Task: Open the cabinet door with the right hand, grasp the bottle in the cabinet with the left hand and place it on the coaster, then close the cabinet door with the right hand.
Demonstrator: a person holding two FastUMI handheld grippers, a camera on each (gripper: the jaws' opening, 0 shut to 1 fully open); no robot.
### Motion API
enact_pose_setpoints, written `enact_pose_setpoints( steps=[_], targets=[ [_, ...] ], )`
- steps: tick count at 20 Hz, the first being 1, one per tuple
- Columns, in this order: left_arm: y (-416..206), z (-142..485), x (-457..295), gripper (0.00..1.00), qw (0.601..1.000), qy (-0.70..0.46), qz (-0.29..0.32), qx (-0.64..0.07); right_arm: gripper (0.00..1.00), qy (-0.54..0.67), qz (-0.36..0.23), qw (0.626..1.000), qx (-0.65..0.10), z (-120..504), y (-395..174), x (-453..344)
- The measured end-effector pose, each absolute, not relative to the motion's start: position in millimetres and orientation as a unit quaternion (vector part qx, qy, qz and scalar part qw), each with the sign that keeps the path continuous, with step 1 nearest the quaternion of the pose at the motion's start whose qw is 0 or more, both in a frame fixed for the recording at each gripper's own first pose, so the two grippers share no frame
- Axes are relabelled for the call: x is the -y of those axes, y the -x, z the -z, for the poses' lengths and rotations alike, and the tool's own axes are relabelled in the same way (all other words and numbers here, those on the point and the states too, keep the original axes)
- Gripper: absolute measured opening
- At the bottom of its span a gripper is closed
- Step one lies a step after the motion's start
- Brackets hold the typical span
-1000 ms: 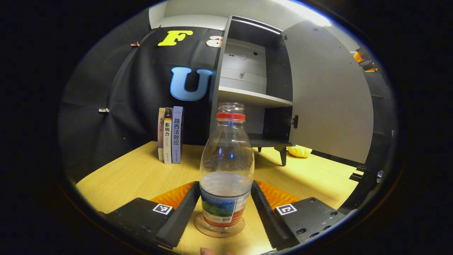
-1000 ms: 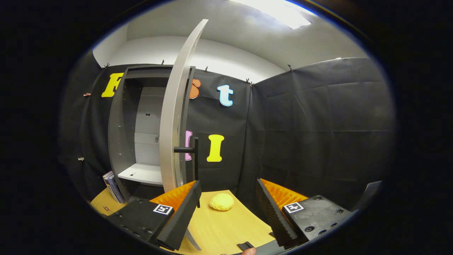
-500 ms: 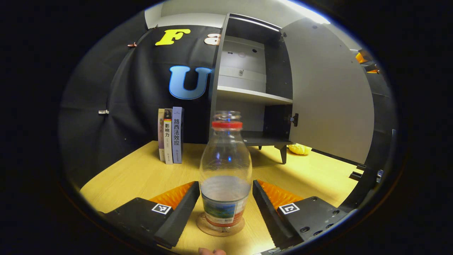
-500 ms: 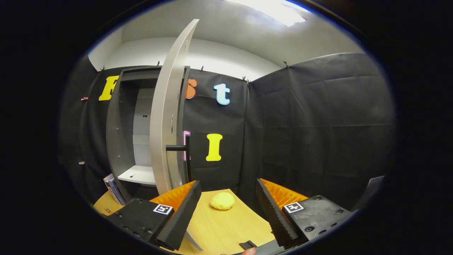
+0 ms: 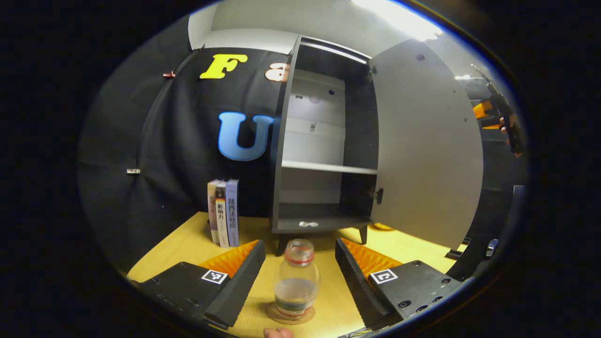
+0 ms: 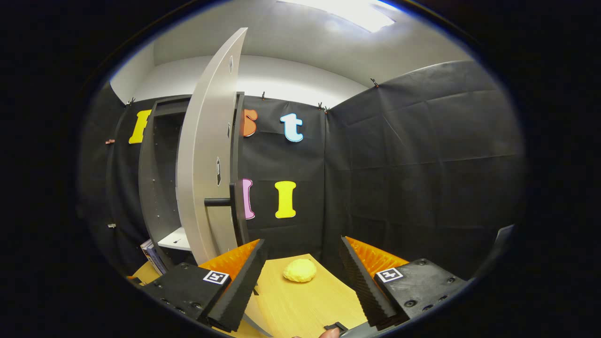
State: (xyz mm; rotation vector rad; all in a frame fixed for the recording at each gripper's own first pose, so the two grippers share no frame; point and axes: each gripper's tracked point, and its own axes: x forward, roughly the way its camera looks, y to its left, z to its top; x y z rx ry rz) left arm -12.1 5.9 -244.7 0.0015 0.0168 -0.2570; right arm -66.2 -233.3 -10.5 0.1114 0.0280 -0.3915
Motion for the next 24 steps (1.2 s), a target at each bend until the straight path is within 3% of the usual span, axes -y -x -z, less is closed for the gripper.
enact_pose_setpoints(
  steps=[4, 8, 12, 16, 24],
  targets=[
    [13, 169, -14, 0.94, 0.993, 0.003, 0.118, 0.018, 0.98, -0.059, 0.201, 0.978, -0.003, 7, 63, 248],
    [6, 99, -35, 0.95, 0.999, 0.003, 0.04, 0.012, 0.98, -0.053, 0.192, 0.98, -0.018, 13, 53, 258],
    [0, 40, -32, 0.95, 1.0, -0.01, 0.011, 0.017, 0.98, -0.063, 0.178, 0.982, -0.03, 16, 42, 260],
    [5, 19, -22, 0.95, 1.0, 0.023, -0.017, 0.003, 0.98, -0.077, 0.16, 0.984, -0.026, 10, 35, 254],
    [6, 29, 4, 0.97, 1.0, -0.016, 0.006, -0.02, 0.97, -0.08, 0.149, 0.986, -0.018, 0, 35, 241]
  ],
)
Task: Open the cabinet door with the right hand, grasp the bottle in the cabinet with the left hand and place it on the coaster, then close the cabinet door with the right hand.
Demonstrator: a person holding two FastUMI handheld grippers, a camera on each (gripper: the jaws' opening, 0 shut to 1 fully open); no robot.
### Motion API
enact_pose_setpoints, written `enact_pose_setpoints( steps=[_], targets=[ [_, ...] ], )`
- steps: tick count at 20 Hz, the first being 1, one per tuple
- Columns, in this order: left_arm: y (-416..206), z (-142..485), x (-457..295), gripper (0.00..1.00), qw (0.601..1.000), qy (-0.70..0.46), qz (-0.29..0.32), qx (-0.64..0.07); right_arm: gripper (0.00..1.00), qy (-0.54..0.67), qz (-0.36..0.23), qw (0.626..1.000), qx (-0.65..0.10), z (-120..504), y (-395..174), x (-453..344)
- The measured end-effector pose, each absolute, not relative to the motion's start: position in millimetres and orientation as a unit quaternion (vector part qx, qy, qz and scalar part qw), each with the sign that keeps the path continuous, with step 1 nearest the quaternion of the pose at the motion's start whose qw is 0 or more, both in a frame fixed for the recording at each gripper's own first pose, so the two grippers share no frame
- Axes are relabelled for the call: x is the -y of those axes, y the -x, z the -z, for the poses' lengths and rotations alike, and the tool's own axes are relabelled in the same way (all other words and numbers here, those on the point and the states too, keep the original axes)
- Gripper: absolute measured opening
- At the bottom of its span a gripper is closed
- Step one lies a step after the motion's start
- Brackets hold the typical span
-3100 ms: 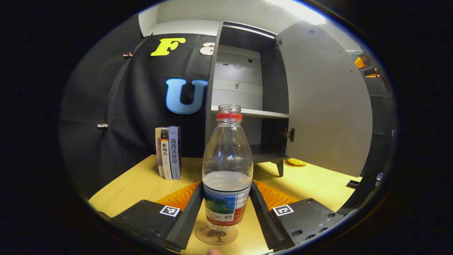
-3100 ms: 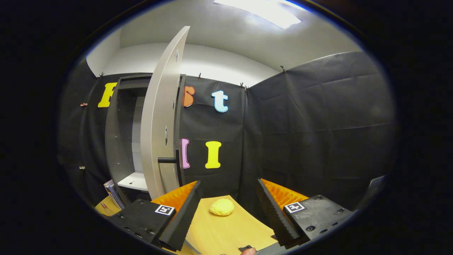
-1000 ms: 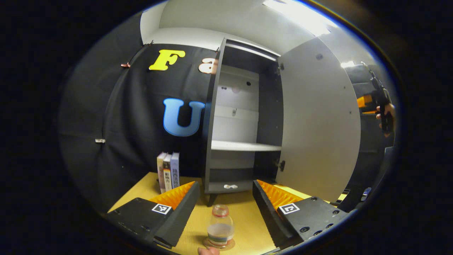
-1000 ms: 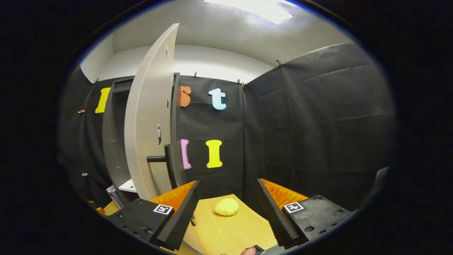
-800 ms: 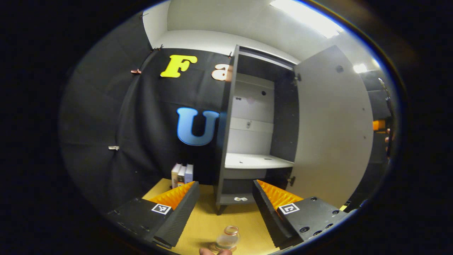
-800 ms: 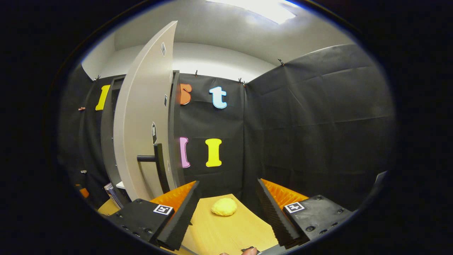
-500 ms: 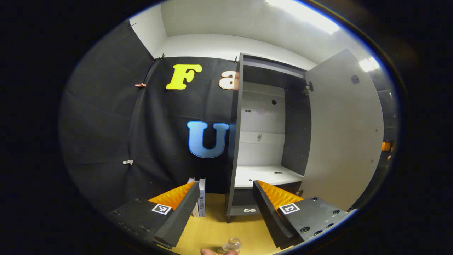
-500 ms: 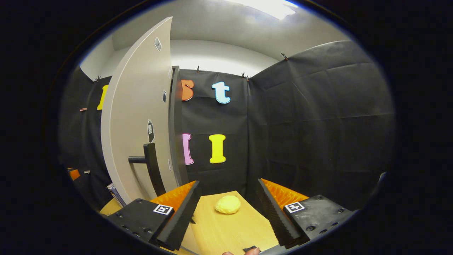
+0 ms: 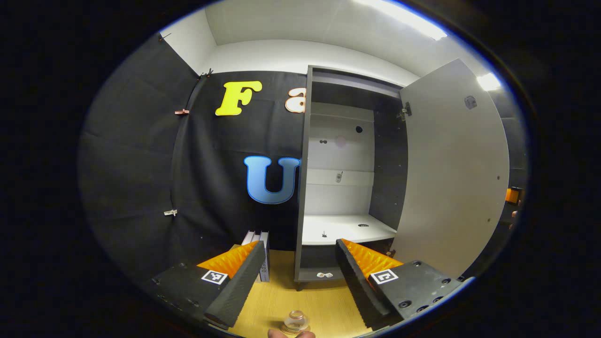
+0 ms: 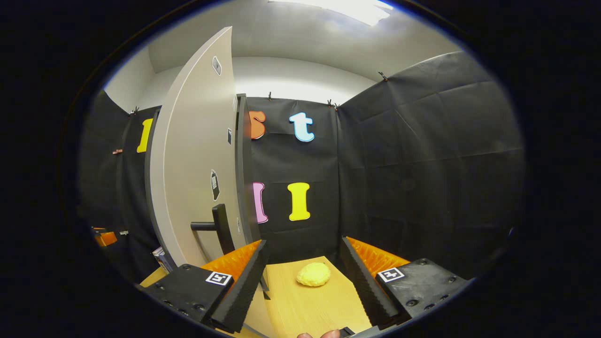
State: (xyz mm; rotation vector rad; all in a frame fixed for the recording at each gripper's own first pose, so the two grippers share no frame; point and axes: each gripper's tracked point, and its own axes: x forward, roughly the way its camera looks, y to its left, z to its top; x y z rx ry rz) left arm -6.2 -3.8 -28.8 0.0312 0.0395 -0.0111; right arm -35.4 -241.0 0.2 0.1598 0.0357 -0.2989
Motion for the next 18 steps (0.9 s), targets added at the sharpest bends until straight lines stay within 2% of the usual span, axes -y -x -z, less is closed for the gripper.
enact_pose_setpoints(
  steps=[1, 2, 3, 7, 9, 18],
  targets=[
    [7, 29, 3, 0.95, 1.0, -0.014, 0.006, -0.021, 0.97, -0.08, 0.151, 0.985, -0.018, 0, 37, 240],
    [7, 30, 1, 0.95, 1.0, -0.014, 0.007, -0.023, 0.9, -0.079, 0.154, 0.985, -0.021, 0, 37, 239],
    [8, 29, -2, 0.95, 1.0, -0.015, 0.007, -0.023, 0.97, -0.079, 0.158, 0.984, -0.024, 1, 38, 237],
    [12, 31, -14, 0.95, 0.999, -0.022, 0.008, -0.028, 0.95, -0.073, 0.167, 0.983, -0.029, 2, 43, 224],
    [16, 31, -20, 0.95, 0.999, -0.021, 0.009, -0.028, 0.97, -0.071, 0.166, 0.983, -0.03, 1, 43, 214],
    [25, 28, -38, 0.95, 0.999, -0.029, 0.011, -0.03, 0.97, -0.082, 0.117, 0.989, -0.027, -2, 39, 137]
  ],
)
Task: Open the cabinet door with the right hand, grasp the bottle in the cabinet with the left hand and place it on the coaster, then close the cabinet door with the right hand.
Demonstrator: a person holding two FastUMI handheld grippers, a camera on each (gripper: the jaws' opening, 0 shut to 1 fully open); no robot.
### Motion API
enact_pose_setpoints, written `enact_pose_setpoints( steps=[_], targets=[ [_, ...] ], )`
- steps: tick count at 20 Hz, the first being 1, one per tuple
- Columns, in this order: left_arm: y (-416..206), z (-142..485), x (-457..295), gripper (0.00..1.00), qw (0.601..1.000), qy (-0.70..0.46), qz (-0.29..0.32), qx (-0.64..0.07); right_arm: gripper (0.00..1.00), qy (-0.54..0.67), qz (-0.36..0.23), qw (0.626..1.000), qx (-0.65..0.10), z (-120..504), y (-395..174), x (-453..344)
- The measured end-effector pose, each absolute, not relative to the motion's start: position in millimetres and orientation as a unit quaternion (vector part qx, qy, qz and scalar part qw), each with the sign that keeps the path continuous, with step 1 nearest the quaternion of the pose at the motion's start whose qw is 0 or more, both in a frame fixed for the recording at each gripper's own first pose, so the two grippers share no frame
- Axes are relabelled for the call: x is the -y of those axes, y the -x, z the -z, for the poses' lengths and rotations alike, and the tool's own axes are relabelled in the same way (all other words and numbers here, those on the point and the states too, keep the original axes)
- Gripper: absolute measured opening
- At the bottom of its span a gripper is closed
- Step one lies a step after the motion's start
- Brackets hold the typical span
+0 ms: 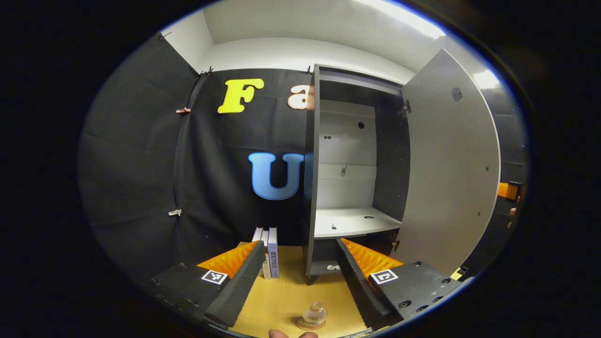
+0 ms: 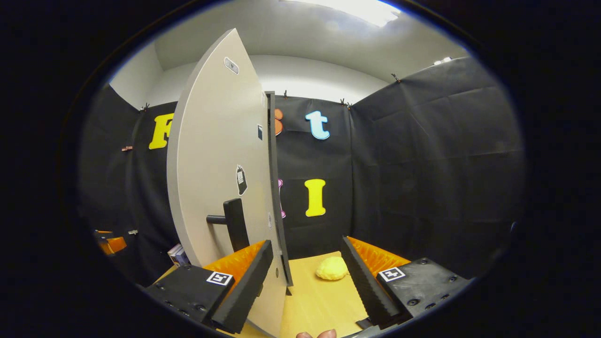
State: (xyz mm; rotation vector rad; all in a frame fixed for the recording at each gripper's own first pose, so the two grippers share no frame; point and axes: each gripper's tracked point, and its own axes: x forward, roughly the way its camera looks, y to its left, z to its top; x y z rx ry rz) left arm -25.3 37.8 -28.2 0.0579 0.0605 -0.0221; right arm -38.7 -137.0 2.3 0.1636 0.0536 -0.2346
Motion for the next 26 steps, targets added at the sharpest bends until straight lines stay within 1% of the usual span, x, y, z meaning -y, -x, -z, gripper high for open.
enact_pose_setpoints(
  steps=[5, 10, 11, 12, 13, 15, 17, 18, 19, 20, 21, 22, 23, 25, 26],
  targets=[
    [30, 23, -39, 0.95, 0.999, -0.037, 0.013, -0.024, 0.97, -0.075, 0.081, 0.994, -0.021, -5, 27, 89],
    [34, 18, -39, 0.95, 0.999, -0.037, 0.011, -0.021, 0.97, -0.085, 0.029, 0.996, -0.023, -4, 8, 31],
    [36, 17, -40, 0.92, 0.999, -0.038, 0.01, -0.02, 0.97, -0.087, 0.016, 0.996, -0.025, -3, 4, 18],
    [37, 16, -41, 0.95, 0.999, -0.039, 0.01, -0.018, 0.97, -0.091, 0.0, 0.996, -0.026, -3, 1, 6],
    [38, 14, -42, 0.92, 0.999, -0.039, 0.009, -0.016, 0.97, -0.095, -0.016, 0.995, -0.027, -2, -1, -7],
    [40, 12, -46, 0.92, 0.999, -0.039, 0.004, -0.013, 0.97, -0.096, -0.037, 0.994, -0.031, 0, -1, -27],
    [41, 11, -50, 0.92, 0.999, -0.034, -0.001, -0.012, 0.97, -0.093, -0.048, 0.994, -0.033, 1, 1, -37],
    [41, 10, -50, 0.95, 0.999, -0.031, -0.001, -0.011, 0.97, -0.094, -0.05, 0.994, -0.033, 1, 3, -39],
    [41, 9, -51, 0.92, 1.0, -0.028, -0.003, -0.01, 0.97, -0.096, -0.052, 0.994, -0.033, 3, 3, -40],
    [42, 9, -52, 0.95, 1.0, -0.026, -0.005, -0.01, 0.99, -0.098, -0.052, 0.993, -0.035, 5, 4, -40],
    [41, 10, -50, 0.95, 1.0, -0.024, -0.003, -0.01, 0.99, -0.1, -0.051, 0.993, -0.036, 7, 4, -38],
    [41, 10, -48, 0.97, 1.0, -0.023, 0.0, -0.011, 0.99, -0.101, -0.05, 0.993, -0.037, 8, 5, -37],
    [42, 11, -45, 0.95, 1.0, -0.022, 0.002, -0.011, 0.99, -0.101, -0.049, 0.993, -0.038, 9, 5, -34],
    [42, 11, -40, 0.94, 1.0, -0.024, 0.007, -0.011, 0.99, -0.101, -0.048, 0.993, -0.039, 11, 7, -31],
    [42, 10, -37, 0.92, 1.0, -0.024, 0.009, -0.011, 0.99, -0.1, -0.046, 0.993, -0.039, 12, 8, -28]
  ],
)
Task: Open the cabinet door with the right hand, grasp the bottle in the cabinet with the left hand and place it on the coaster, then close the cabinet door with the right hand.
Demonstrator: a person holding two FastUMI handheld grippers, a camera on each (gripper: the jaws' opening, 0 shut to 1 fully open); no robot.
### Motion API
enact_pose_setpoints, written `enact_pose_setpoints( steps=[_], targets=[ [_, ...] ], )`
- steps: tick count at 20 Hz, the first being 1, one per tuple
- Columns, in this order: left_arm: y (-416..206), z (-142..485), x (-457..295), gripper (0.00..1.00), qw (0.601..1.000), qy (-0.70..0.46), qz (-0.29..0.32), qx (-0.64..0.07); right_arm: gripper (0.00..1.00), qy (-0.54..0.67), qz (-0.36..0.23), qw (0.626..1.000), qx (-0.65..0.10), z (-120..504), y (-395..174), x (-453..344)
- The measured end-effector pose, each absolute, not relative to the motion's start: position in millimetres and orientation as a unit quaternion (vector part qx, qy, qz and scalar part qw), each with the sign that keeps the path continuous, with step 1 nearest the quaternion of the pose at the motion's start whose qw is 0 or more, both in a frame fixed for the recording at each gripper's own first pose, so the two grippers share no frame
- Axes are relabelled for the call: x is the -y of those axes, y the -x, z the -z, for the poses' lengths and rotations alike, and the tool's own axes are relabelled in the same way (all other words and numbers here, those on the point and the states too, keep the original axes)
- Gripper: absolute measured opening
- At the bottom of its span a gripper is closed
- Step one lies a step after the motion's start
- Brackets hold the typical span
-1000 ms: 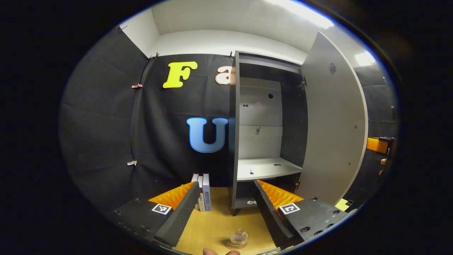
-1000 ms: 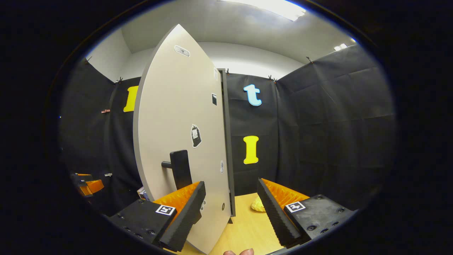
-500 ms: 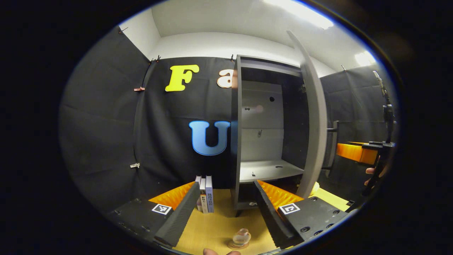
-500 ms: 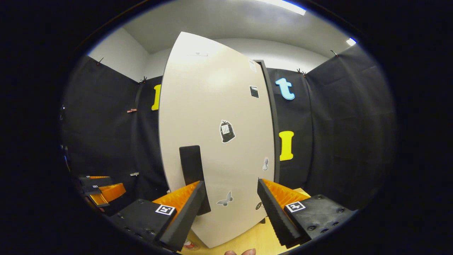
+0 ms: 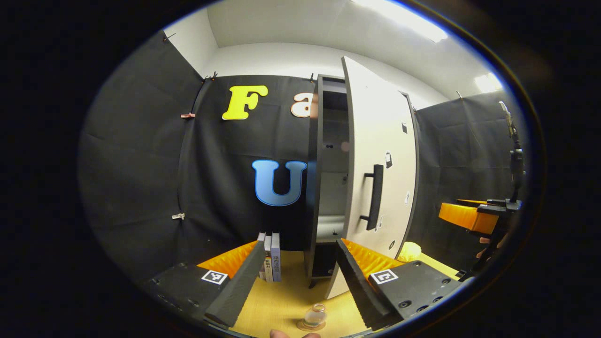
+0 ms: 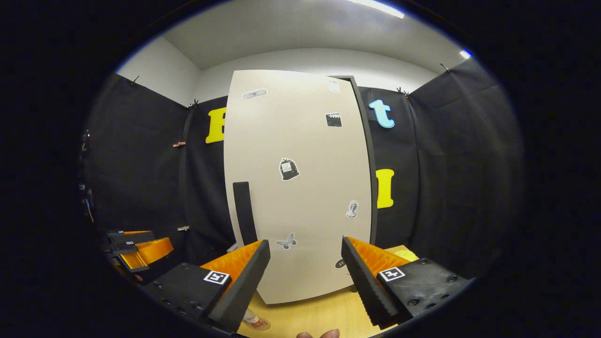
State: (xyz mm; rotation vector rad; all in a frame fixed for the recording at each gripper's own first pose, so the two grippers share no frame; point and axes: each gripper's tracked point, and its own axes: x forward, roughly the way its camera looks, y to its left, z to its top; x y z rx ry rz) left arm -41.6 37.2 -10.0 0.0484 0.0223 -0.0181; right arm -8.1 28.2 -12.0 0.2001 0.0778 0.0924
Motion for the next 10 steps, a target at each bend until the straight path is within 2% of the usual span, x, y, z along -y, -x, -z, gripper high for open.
enact_pose_setpoints(
  steps=[7, 10],
  targets=[
    [40, 7, -19, 0.97, 0.999, -0.024, 0.022, -0.006, 0.99, -0.067, -0.02, 0.997, -0.032, 16, 11, 4],
    [40, 7, -12, 0.95, 0.999, -0.023, 0.026, -0.004, 0.99, -0.069, -0.008, 0.997, -0.037, 22, 14, 14]
  ],
)
